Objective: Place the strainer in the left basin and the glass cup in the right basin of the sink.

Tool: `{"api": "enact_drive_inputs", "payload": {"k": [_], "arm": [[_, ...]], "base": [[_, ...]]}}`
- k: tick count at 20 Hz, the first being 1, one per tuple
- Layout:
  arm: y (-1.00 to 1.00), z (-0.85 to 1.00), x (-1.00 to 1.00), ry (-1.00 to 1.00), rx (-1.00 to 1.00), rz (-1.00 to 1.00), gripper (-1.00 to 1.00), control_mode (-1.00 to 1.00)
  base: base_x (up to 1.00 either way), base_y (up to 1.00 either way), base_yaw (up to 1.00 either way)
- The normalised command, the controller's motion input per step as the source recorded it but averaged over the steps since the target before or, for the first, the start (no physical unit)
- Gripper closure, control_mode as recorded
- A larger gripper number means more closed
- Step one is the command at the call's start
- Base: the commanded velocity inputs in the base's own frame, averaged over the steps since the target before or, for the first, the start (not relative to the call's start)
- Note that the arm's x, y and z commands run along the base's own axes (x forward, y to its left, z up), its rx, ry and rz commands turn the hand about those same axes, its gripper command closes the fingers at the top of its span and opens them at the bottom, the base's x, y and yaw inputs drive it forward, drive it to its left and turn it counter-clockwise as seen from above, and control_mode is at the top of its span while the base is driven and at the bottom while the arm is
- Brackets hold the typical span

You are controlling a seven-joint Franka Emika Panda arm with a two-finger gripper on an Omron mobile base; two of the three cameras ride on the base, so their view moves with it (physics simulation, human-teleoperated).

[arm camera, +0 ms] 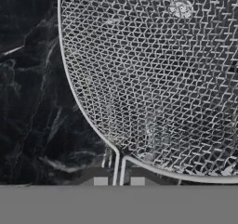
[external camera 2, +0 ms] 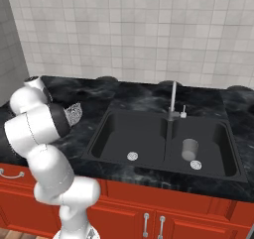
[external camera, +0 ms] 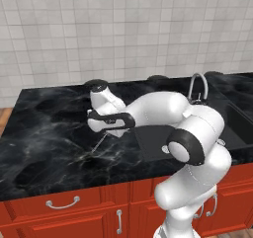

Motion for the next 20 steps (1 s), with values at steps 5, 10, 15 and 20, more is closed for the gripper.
{"api": "enact_drive_inputs", "payload": {"k": [5,10,15,20], "arm": [[-0.42,0.02,-0.04,0.00,0.16,0.00,1.00,-1.00],[-0.52,0.06,-0.01,0.00,0.18,0.00,1.00,-1.00],[-0.51,0.00,0.00,0.00,0.15,0.00,1.00,-1.00],[-0.44,0.00,0.00,0.00,0.12,0.00,1.00,-1.00]], "base": [[0.00,0.00,0.00],[0.00,0.00,0.00],[0.00,0.00,0.00],[0.00,0.00,0.00]]}}
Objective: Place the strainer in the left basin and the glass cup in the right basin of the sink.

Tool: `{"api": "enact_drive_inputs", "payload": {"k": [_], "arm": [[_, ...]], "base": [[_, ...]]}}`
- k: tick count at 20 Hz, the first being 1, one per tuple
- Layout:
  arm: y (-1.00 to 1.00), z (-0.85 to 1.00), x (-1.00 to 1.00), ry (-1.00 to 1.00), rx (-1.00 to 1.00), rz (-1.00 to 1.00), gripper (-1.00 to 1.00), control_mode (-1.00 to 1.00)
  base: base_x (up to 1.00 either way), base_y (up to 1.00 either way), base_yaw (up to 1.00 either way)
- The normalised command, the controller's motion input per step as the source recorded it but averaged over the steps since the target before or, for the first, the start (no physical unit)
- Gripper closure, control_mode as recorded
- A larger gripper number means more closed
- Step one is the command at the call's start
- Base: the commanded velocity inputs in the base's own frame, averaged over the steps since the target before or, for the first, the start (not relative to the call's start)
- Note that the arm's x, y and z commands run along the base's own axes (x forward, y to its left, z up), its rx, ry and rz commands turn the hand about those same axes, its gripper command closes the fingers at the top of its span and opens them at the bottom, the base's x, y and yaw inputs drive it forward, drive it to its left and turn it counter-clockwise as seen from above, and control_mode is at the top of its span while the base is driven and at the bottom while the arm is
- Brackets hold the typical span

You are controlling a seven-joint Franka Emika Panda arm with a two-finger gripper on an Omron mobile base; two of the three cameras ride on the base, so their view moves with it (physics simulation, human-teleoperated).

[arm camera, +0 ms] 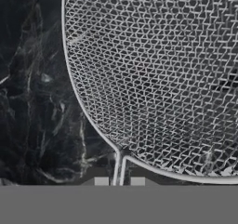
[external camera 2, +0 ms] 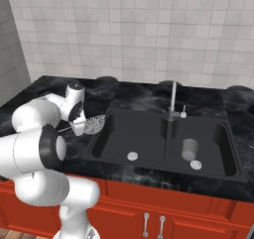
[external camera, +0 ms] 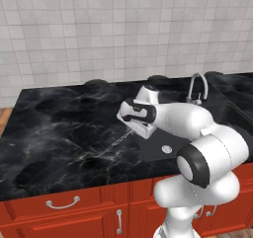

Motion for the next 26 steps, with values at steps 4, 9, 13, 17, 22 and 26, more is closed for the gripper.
{"api": "enact_drive_inputs", "payload": {"k": [4,9,13,17,22,26], "arm": [[-0.47,0.00,0.00,0.00,0.10,0.00,1.00,-1.00],[-0.41,0.00,0.03,0.00,0.05,0.00,1.00,-1.00],[-0.37,0.00,0.06,0.00,0.00,0.00,1.00,-1.00],[-0.37,0.00,0.13,0.00,0.00,0.00,1.00,-1.00],[-0.42,0.00,0.19,0.00,0.00,0.00,1.00,-1.00],[-0.48,-0.01,0.24,0.00,0.00,0.00,1.00,-1.00]], "base": [[0.00,0.00,0.00],[0.00,0.00,0.00],[0.00,0.00,0.00],[0.00,0.00,0.00],[0.00,0.00,0.00],[0.00,0.00,0.00]]}}
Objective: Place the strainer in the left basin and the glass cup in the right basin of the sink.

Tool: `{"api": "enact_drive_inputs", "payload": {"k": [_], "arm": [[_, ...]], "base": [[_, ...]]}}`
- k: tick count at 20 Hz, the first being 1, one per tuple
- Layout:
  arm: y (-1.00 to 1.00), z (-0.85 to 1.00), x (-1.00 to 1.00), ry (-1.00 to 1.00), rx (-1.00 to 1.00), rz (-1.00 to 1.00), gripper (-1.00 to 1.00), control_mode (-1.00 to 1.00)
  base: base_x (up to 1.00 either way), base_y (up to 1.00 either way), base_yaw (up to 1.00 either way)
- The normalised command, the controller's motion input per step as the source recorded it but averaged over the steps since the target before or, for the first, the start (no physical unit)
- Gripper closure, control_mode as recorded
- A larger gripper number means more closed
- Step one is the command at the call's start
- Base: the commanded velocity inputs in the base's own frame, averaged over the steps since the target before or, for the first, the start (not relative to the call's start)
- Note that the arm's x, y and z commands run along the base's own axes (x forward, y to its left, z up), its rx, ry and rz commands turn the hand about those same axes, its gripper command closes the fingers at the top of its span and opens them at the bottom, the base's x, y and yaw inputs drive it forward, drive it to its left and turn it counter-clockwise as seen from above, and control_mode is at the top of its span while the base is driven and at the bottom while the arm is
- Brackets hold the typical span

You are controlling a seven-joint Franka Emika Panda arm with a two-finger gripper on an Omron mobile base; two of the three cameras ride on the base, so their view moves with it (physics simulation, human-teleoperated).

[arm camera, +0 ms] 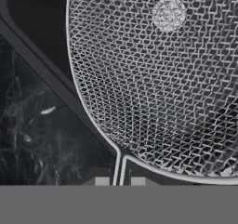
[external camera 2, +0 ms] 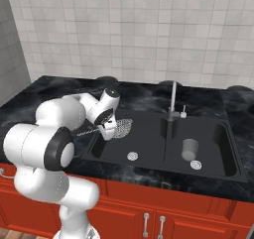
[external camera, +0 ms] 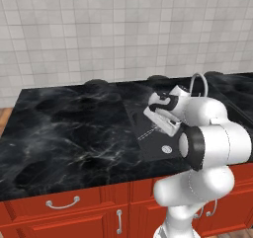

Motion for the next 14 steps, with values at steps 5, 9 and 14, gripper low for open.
{"api": "enact_drive_inputs", "payload": {"k": [5,9,14], "arm": [[-0.41,-0.09,0.32,0.00,0.00,0.00,1.00,-1.00],[-0.37,-0.15,0.38,0.02,0.00,0.00,1.00,-1.00],[-0.33,-0.17,0.24,0.01,0.00,0.02,1.00,-1.00]], "base": [[0.00,0.00,0.00],[0.00,0.00,0.00],[0.00,0.00,0.00]]}}
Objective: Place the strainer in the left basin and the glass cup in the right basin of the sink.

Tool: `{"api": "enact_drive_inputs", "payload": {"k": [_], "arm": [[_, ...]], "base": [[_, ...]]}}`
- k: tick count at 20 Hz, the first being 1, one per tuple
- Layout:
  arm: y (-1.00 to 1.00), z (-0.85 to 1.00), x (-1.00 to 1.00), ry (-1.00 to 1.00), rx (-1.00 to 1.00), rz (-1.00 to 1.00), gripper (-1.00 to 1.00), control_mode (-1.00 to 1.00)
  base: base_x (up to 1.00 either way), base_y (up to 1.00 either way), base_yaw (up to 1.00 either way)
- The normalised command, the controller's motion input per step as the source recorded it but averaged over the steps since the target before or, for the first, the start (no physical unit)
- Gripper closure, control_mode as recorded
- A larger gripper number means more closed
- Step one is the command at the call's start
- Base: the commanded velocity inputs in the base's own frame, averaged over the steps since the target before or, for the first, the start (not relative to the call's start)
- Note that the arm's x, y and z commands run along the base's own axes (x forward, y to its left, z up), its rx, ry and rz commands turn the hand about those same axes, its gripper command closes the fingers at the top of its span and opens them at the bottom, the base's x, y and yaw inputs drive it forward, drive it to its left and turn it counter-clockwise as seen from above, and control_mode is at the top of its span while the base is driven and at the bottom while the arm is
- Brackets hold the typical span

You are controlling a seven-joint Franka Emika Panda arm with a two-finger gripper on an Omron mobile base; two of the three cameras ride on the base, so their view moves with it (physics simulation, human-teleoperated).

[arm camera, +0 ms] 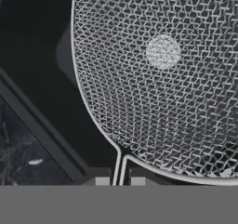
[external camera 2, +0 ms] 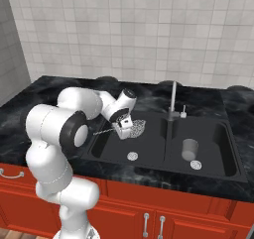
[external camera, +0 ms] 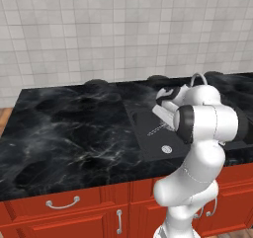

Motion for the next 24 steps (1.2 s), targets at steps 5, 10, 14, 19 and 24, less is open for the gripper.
{"api": "enact_drive_inputs", "payload": {"k": [5,10,14,19,24], "arm": [[-0.24,-0.18,0.06,0.00,0.00,0.07,1.00,-1.00],[-0.09,-0.29,0.08,0.01,0.00,0.08,1.00,-1.00],[0.00,-0.40,0.25,0.03,0.00,0.06,1.00,-1.00],[0.00,-0.38,0.32,0.02,0.00,0.03,1.00,-1.00],[-0.05,-0.30,0.32,0.00,0.00,0.01,1.00,-1.00]], "base": [[0.00,0.00,0.00],[0.00,0.00,0.00],[0.00,0.00,0.00],[0.00,0.00,0.00],[0.00,0.00,0.00]]}}
